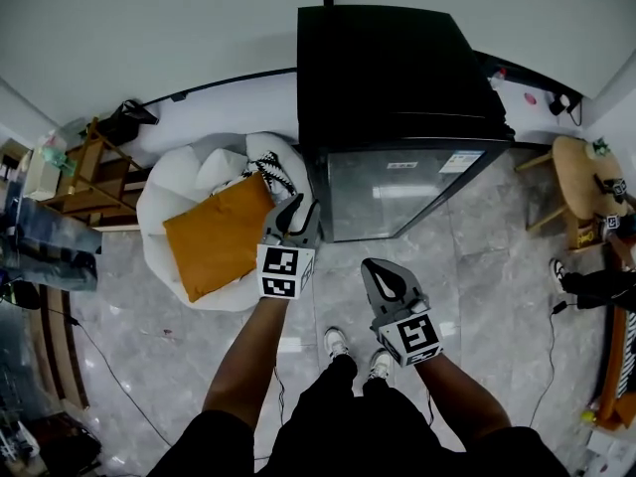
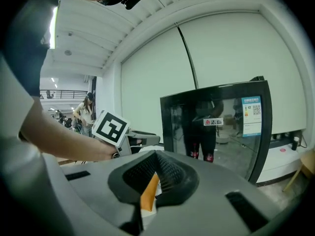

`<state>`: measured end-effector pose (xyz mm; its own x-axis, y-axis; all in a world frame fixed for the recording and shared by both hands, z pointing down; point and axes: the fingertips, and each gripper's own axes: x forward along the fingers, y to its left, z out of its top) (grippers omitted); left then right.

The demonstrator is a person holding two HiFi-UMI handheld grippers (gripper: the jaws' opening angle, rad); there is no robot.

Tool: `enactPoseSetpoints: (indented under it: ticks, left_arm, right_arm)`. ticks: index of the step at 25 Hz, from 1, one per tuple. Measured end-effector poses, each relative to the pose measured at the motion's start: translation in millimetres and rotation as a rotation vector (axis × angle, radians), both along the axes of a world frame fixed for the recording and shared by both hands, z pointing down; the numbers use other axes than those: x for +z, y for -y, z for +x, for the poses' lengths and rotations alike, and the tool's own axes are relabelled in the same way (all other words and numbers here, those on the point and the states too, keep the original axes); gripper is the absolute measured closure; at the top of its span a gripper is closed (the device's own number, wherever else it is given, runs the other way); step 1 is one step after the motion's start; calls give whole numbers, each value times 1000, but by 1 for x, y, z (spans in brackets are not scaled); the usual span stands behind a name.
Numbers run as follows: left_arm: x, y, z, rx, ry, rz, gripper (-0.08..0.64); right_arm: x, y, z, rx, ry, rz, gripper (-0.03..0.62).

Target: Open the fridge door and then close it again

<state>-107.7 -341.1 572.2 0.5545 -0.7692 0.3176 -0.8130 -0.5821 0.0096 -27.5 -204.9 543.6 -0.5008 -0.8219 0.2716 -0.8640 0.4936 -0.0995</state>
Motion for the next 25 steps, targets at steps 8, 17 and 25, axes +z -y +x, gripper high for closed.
enactPoseSetpoints:
  ticks: [8, 17, 25]
  left_arm:
    - [22, 32, 9, 29, 30, -56, 408]
    - [28, 38, 16, 73, 41, -44, 425]
    - [26, 37, 16, 104, 32, -49, 436]
  right_arm:
    - [2, 6, -7, -2, -12, 1, 575]
    - [10, 1, 5, 19, -50, -30, 575]
    - [7, -5, 5, 49, -33, -12, 575]
